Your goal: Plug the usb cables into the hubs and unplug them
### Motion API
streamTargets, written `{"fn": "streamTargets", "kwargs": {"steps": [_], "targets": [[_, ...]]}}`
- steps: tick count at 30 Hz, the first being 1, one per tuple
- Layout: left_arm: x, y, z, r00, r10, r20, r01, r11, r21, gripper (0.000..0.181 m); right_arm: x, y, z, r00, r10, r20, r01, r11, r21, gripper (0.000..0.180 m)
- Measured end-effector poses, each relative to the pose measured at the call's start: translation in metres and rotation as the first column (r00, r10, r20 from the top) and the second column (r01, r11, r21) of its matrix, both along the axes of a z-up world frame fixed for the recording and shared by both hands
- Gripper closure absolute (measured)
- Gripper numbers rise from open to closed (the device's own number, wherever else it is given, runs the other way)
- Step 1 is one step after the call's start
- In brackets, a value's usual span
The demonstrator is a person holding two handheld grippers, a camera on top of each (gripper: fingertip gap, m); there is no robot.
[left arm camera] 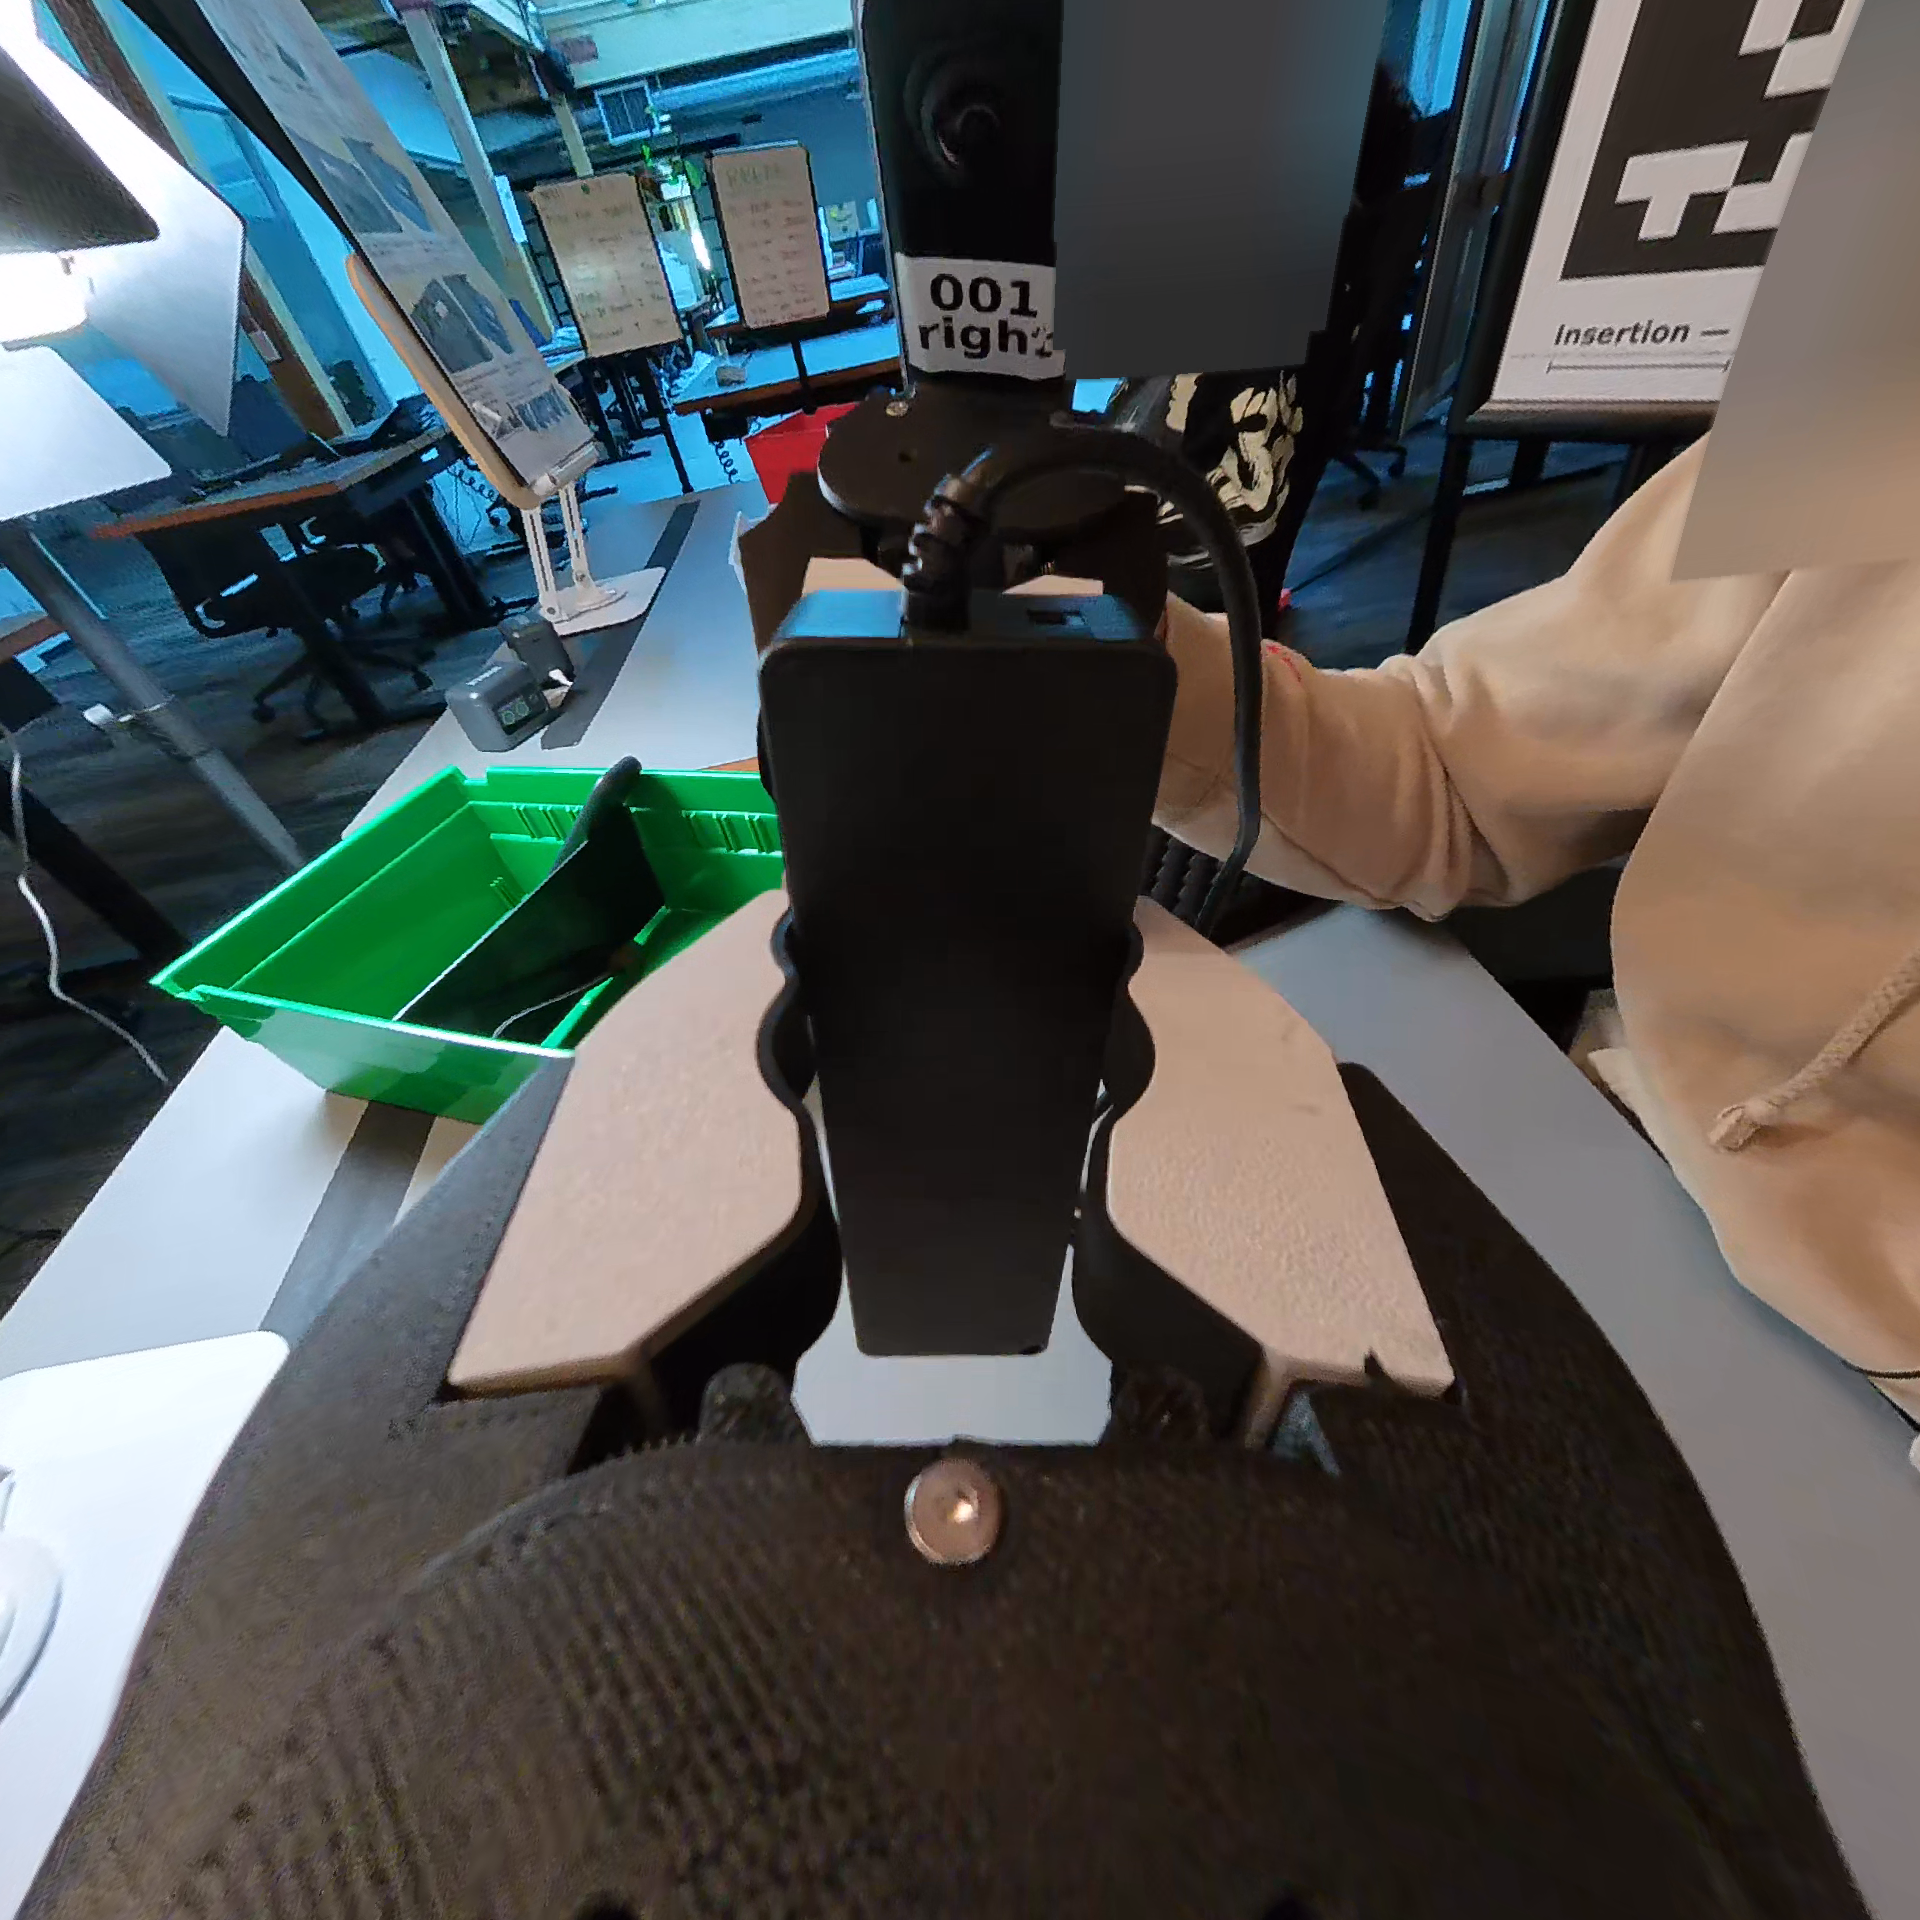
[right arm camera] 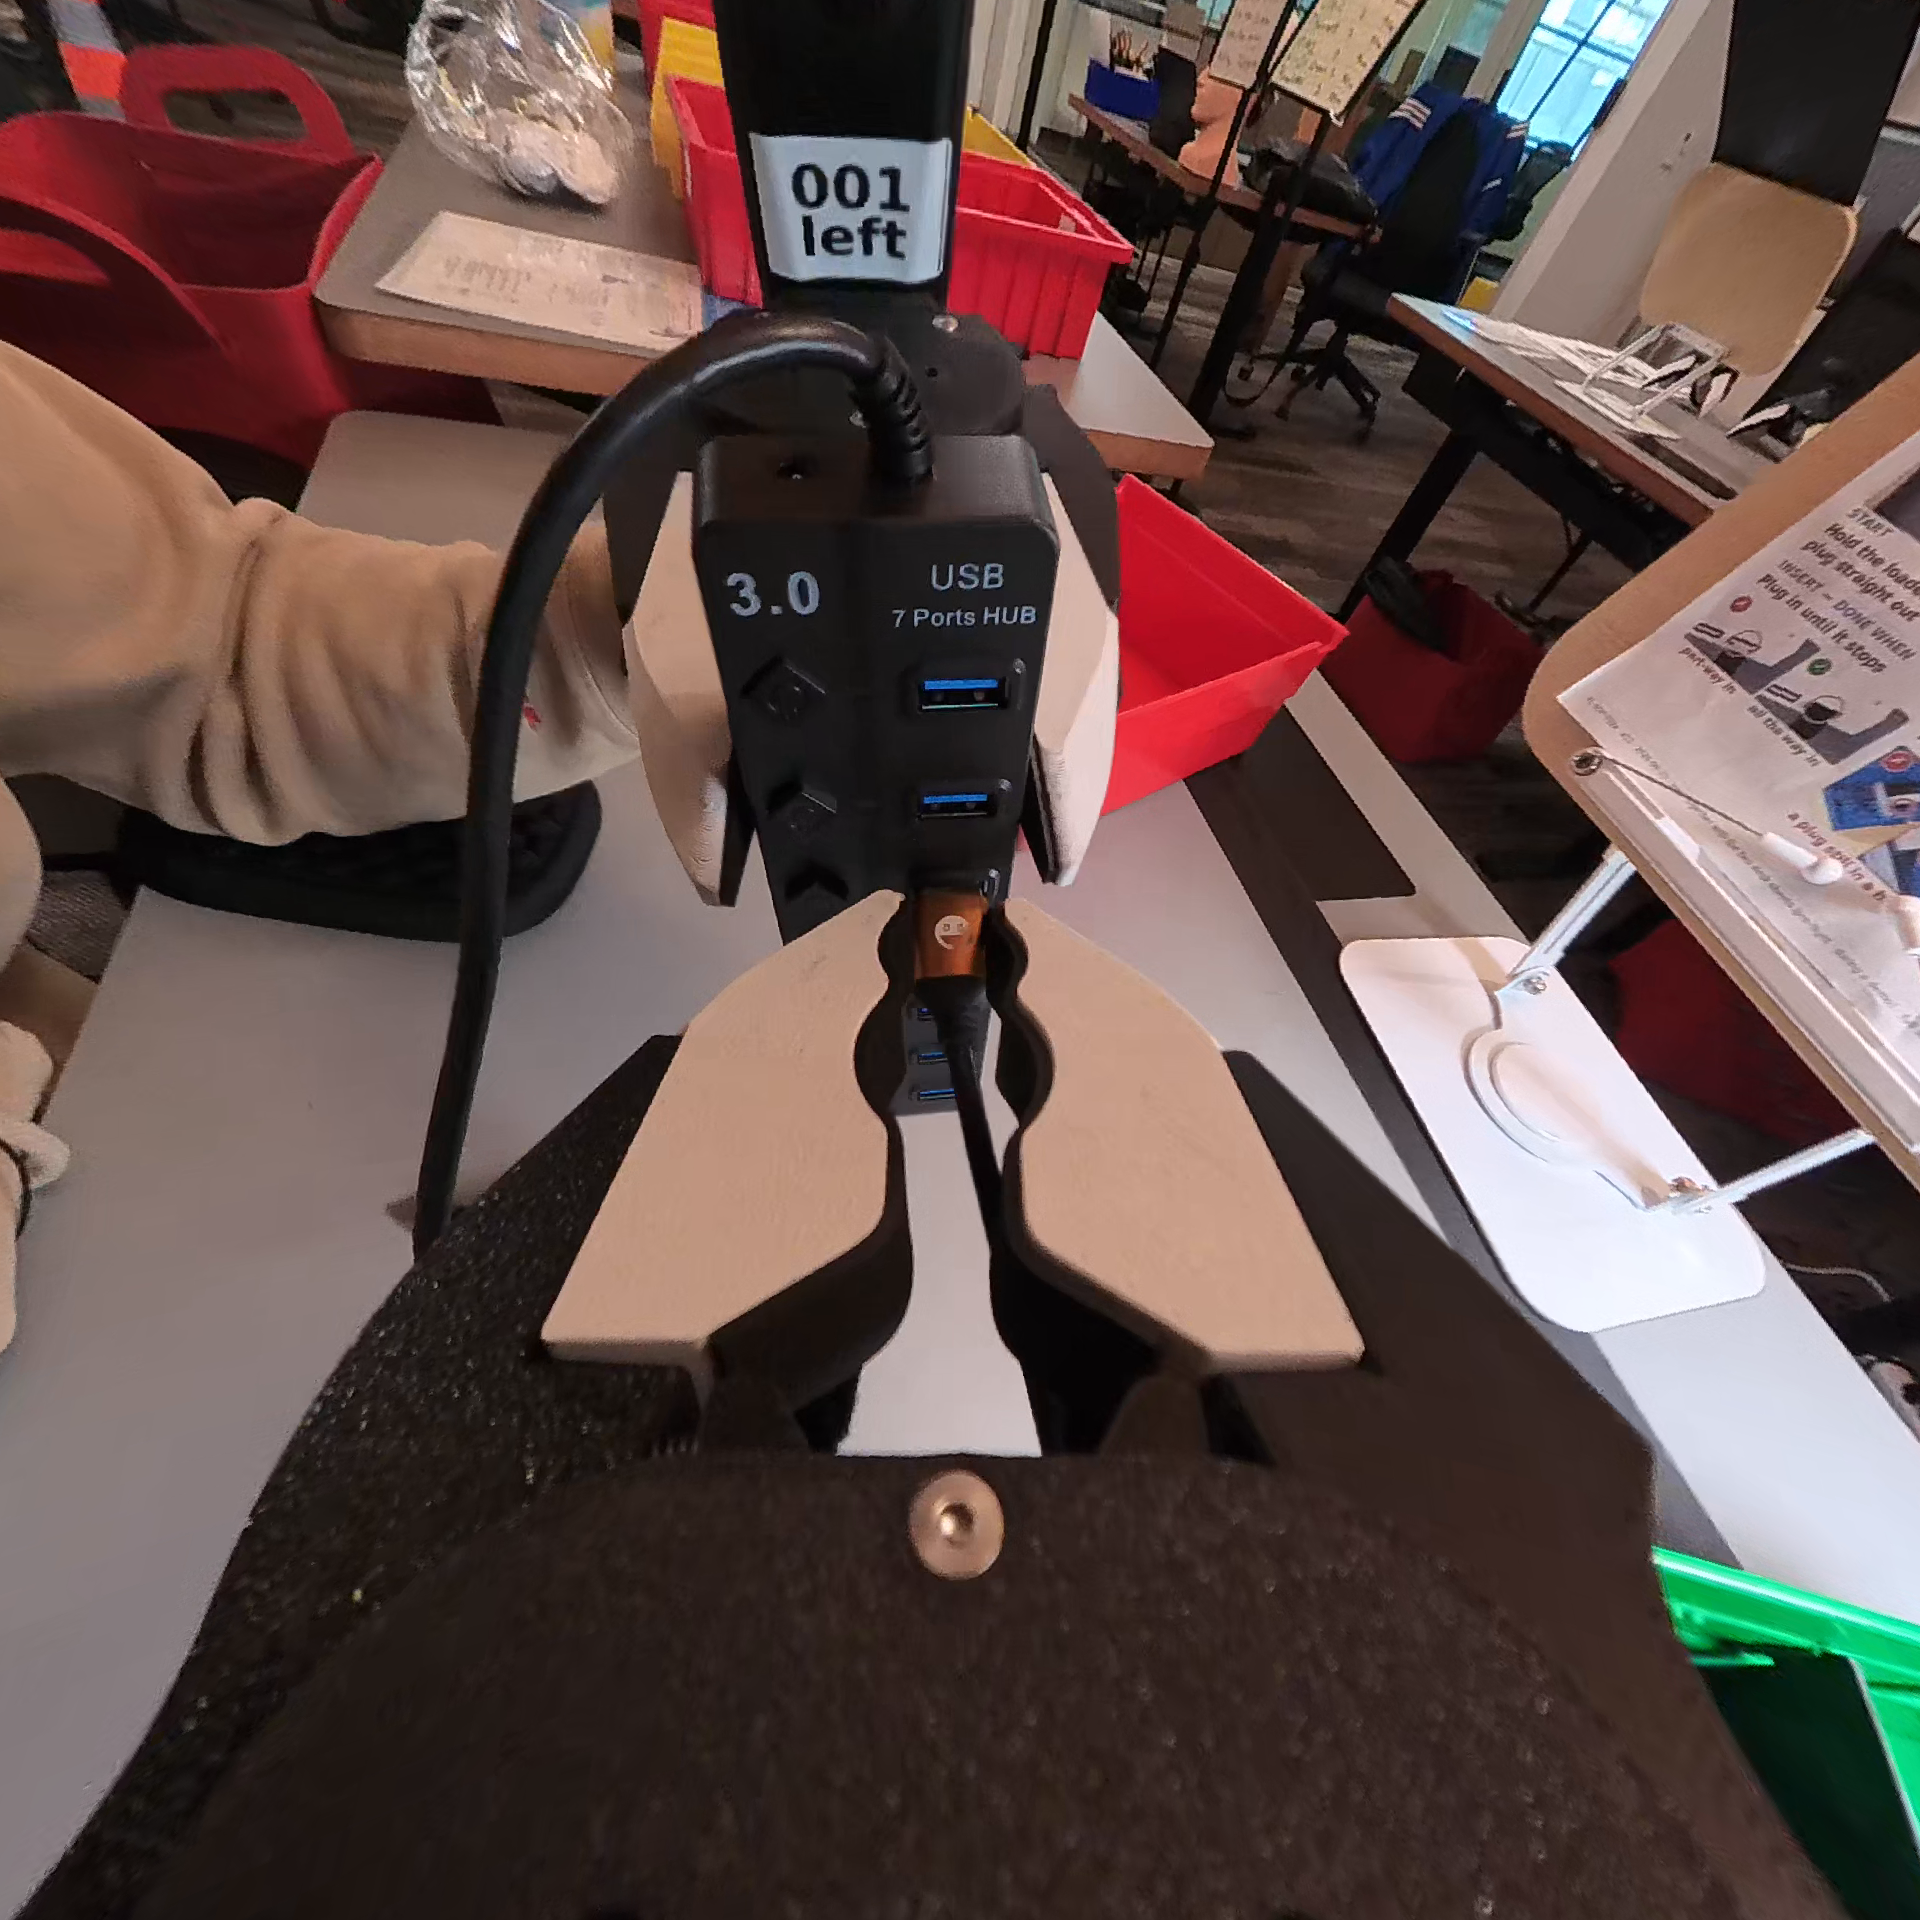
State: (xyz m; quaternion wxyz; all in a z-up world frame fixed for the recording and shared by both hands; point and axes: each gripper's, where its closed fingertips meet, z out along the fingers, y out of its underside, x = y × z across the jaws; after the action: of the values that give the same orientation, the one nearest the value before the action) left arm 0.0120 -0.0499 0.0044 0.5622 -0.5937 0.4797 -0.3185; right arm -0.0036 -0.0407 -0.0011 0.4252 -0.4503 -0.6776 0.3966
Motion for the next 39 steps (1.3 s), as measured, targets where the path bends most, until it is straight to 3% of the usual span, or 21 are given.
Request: {"fn": "streamTargets", "kwargs": {"steps": [2, 3, 7, 11, 18, 27, 35, 39], "targets": [[-0.001, -0.001, -0.003, 1.000, -0.002, -0.028, 0.002, 1.000, -0.002, 0.126, 0.001, -0.001, 0.000, 1.000, -0.004, 0.013, 0.004, 1.000, 0.027, 0.167], [-0.004, -0.001, -0.003, 0.999, 0.003, -0.036, -0.003, 1.000, -0.001, 0.127, 0.005, 0.006, 0.001, 0.999, -0.039, 0.018, 0.038, 0.998, 0.046, 0.180], [-0.053, -0.007, 0.034, 0.993, 0.067, 0.098, -0.073, 0.996, 0.059, 0.126, 0.041, 0.041, -0.001, 0.991, -0.114, 0.065, 0.109, 0.991, 0.076, 0.180], [-0.065, -0.013, 0.049, 0.987, 0.095, 0.129, -0.108, 0.990, 0.095, 0.126, 0.046, 0.043, 0.029, 0.988, -0.130, -0.079, 0.134, 0.990, 0.048, 0.180], [-0.030, -0.003, 0.021, 0.996, 0.022, 0.089, -0.024, 0.999, 0.023, 0.126, 0.024, 0.014, 0.022, 0.997, -0.044, -0.070, 0.047, 0.998, 0.050, 0.150], [0.007, -0.004, 0.000, 0.998, -0.046, 0.049, 0.046, 0.999, 0.015, 0.126, -0.006, -0.007, -0.013, 0.999, 0.014, 0.044, -0.016, 0.999, 0.036, 0.160], [0.004, -0.004, -0.012, 0.996, -0.017, -0.089, 0.020, 0.999, 0.034, 0.126, -0.002, -0.004, -0.018, 0.996, 0.042, 0.073, -0.043, 0.999, 0.014, 0.164], [0.005, 0.001, -0.017, 0.996, -0.027, -0.081, 0.028, 1.000, 0.008, 0.126, 0.002, 0.001, -0.021, 0.994, 0.021, 0.107, -0.026, 0.998, 0.049, 0.164]]}}
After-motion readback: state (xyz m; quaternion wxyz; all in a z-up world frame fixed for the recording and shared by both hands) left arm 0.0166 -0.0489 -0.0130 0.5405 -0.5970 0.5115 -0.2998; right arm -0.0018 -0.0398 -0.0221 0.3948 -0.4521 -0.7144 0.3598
